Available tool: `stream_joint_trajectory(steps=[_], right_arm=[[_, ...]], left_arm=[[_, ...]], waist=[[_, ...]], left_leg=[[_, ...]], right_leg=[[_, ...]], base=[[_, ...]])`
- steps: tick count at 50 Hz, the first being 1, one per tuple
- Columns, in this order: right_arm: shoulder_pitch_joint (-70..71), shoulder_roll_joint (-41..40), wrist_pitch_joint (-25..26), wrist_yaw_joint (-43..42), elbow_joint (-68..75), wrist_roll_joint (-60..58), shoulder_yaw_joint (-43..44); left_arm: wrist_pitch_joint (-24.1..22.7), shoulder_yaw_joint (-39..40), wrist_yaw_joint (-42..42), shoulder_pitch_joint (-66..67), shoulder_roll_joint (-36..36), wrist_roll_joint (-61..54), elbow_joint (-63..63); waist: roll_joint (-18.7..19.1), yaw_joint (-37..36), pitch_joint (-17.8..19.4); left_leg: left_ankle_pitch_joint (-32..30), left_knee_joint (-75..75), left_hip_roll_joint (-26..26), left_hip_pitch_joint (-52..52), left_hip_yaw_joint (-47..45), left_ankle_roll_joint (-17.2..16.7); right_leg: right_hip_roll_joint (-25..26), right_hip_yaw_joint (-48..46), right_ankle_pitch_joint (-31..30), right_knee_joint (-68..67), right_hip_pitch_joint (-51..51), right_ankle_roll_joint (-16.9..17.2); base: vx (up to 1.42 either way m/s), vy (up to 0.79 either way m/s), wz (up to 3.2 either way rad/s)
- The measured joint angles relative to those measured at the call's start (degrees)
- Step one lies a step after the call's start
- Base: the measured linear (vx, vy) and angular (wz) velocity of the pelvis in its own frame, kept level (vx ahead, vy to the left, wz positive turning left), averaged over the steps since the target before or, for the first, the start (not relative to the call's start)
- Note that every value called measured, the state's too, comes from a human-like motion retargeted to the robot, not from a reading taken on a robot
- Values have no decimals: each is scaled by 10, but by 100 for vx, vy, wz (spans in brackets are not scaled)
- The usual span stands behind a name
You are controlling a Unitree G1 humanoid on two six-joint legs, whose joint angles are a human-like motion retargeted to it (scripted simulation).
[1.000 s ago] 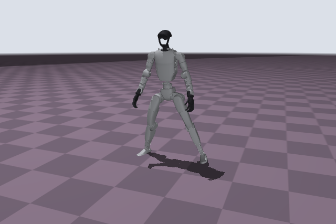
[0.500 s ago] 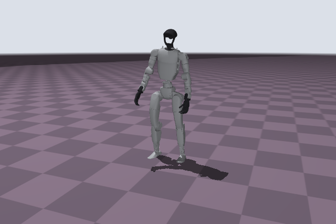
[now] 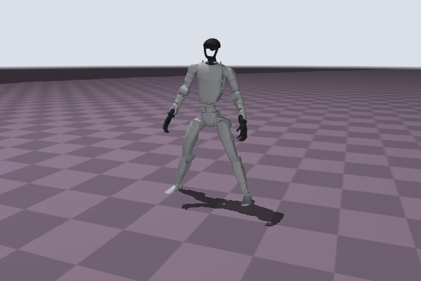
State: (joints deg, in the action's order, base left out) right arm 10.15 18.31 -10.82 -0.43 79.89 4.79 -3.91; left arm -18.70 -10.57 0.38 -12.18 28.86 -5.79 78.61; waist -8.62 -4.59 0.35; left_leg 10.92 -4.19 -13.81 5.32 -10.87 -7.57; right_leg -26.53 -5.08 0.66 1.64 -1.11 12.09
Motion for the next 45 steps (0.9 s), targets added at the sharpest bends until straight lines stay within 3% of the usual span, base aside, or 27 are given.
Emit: stream_joint_trajectory(steps=[5, 8, 11, 15, 17, 22, 26, 31, 35, 38, 45], right_arm=[[14, 3, -14, -15, 17, -17, 5], [22, 13, -24, 6, 23, 22, -5], [31, 24, -8, 20, 19, 36, -4], [27, 22, -7, 9, 4, 79, 2], [26, 18, 15, 1, 7, 31, 12], [31, -2, 28, 18, 11, -38, -1], [35, -26, 5, 15, 8, -43, -35], [38, -61, -14, 9, -9, 5, -84], [26, -69, -13, 14, -23, 23, -89], [13, -57, -10, 9, -20, 12, -79], [-18, -23, -6, -10, -12, 5, -42]], left_arm=[[-15, 24, 18, -5, 2, 49, 28], [10, 66, 15, -4, -24, 136, 37], [39, 83, -16, -2, -50, 156, 25], [46, 64, -24, -3, -68, 162, 5], [50, 53, -43, -4, -75, 75, -5], [67, 51, -82, 5, -87, 28, -2], [56, 46, -96, 22, -89, 25, 11], [46, 22, -95, 36, -76, 33, 24], [56, -4, -92, 24, -64, 63, 27], [55, -3, -74, 13, -62, 68, 16], [27, 6, -10, 0, -56, 3, -16]], waist=[[0, -19, 10], [7, -16, 18], [3, -14, 28], [-14, -43, 39], [-17, -64, 44], [-7, -80, 39], [7, -58, 30], [0, -15, 29], [13, -4, 29], [30, -2, 26], [42, 10, 22]], left_leg=[[-46, 21, -39, -11, -24, 23], [-67, 39, -46, -20, -81, 56], [-26, 66, -15, -32, -131, 77], [33, 93, 66, -44, -149, 102], [45, 89, 107, -44, -161, 92], [70, 37, 184, -37, -139, 79], [37, -2, 169, -31, -55, 74], [20, 6, 120, -27, -43, 59], [15, 11, 83, -24, -41, 50], [14, 12, 60, -22, -35, 45], [12, 11, 40, -14, -12, 33]], right_leg=[[25, -4, 2, 19, 0, 25], [46, -9, 13, 10, -1, 17], [54, -19, 18, 2, -5, 7], [59, -11, 17, 2, -17, 7], [70, -5, 16, 6, -21, 2], [119, -9, 20, 5, -21, -6], [177, -18, 36, -3, -13, -16], [212, -21, 65, -40, -18, -34], [194, -64, 100, -103, -36, -72], [157, -87, 108, -137, -44, -81], [64, -52, 32, -86, -10, -40]], base=[[-1, -63, -29], [0, -56, 18], [-2, -47, 24], [-1, -34, -15], [1, -26, -32], [4, -22, -10], [6, -22, 6], [4, -22, 10], [5, -17, 7], [7, -17, 19], [9, -25, 31]])
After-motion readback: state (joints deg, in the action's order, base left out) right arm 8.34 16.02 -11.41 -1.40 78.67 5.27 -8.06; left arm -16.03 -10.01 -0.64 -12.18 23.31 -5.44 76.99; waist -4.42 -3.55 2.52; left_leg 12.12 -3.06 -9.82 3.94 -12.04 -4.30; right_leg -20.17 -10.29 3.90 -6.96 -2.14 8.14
